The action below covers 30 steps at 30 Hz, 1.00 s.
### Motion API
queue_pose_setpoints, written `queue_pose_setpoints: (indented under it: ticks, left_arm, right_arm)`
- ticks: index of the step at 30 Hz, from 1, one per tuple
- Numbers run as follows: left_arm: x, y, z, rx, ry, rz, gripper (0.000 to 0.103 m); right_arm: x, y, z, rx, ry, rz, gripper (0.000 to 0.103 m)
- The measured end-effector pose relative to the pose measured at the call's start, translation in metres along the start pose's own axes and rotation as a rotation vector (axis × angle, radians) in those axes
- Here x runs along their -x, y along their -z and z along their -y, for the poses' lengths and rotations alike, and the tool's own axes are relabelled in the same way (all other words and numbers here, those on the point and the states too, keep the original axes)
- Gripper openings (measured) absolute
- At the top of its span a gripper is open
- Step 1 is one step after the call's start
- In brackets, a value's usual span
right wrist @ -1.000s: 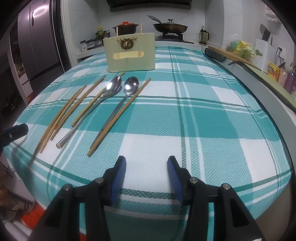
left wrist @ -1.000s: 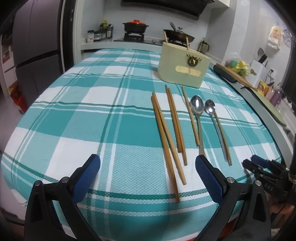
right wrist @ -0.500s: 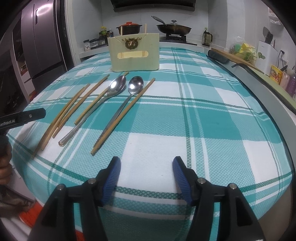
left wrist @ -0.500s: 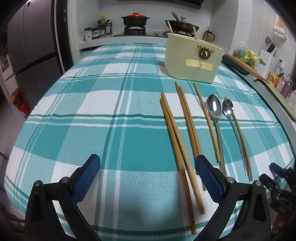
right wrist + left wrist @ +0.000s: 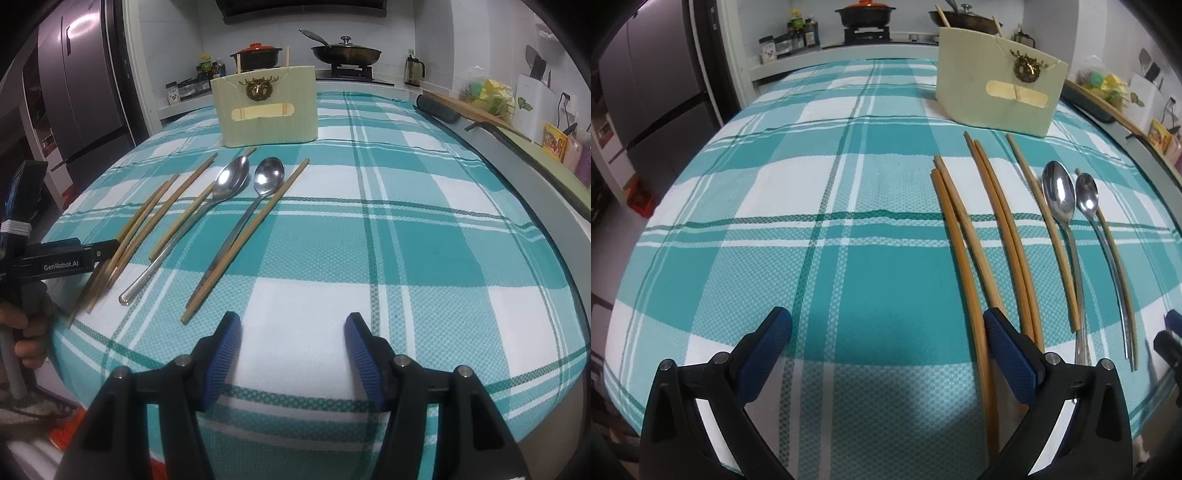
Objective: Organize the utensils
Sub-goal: 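Grasp another bamboo chopstick with the left tool while the right tool grasps one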
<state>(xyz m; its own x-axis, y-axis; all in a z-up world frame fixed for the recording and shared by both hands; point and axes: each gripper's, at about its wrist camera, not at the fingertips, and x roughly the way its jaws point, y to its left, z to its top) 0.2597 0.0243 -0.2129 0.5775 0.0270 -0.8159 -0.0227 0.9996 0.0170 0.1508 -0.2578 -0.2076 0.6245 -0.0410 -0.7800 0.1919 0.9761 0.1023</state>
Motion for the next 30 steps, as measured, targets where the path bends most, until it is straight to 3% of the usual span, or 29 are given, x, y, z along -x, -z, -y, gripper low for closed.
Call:
queue_pose_setpoints:
  ticks: [7, 9, 10, 13, 16, 18, 20, 22, 28, 30]
  left_arm:
    - [-0.016, -0.031, 0.008, -0.092, -0.049, -0.042, 0.103]
    - [-0.019, -0.036, 0.009, -0.111, -0.079, -0.040, 0.103]
    - [-0.019, -0.038, 0.009, -0.111, -0.082, -0.042, 0.103]
    - [-0.020, -0.037, 0.008, -0.097, -0.076, -0.044, 0.103]
    - [-0.021, -0.035, 0.006, -0.082, -0.063, -0.030, 0.103]
    - [-0.022, -0.036, 0.003, -0.080, -0.047, -0.029, 0.103]
    - [-0.023, -0.037, 0.001, -0.082, -0.032, -0.033, 0.103]
    - [-0.022, -0.036, -0.003, -0.078, -0.040, -0.033, 0.103]
    - [-0.018, -0.028, -0.022, -0.034, -0.031, -0.049, 0.103]
    - [-0.019, -0.026, -0.027, -0.016, -0.009, -0.058, 0.103]
  right_arm:
    - [-0.028, -0.058, -0.006, -0.044, -0.084, -0.054, 0.060]
    - [-0.039, -0.075, -0.012, -0.017, -0.062, -0.041, 0.054]
    - [-0.046, -0.082, -0.013, -0.009, -0.044, -0.040, 0.044]
    - [-0.065, -0.094, -0.002, -0.079, -0.066, -0.082, 0.041]
    - [-0.081, -0.094, -0.003, -0.084, -0.072, -0.124, 0.039]
    - [-0.083, -0.093, -0.015, 0.006, -0.018, -0.114, 0.037]
    - [-0.083, -0.091, -0.020, 0.065, 0.044, -0.101, 0.021]
    - [-0.082, -0.088, -0.015, 0.067, 0.071, -0.093, 0.016]
    - [-0.059, -0.072, 0.026, 0.015, 0.148, -0.099, 0.015]
    - [-0.051, -0.065, 0.036, 0.016, 0.152, -0.105, 0.021]
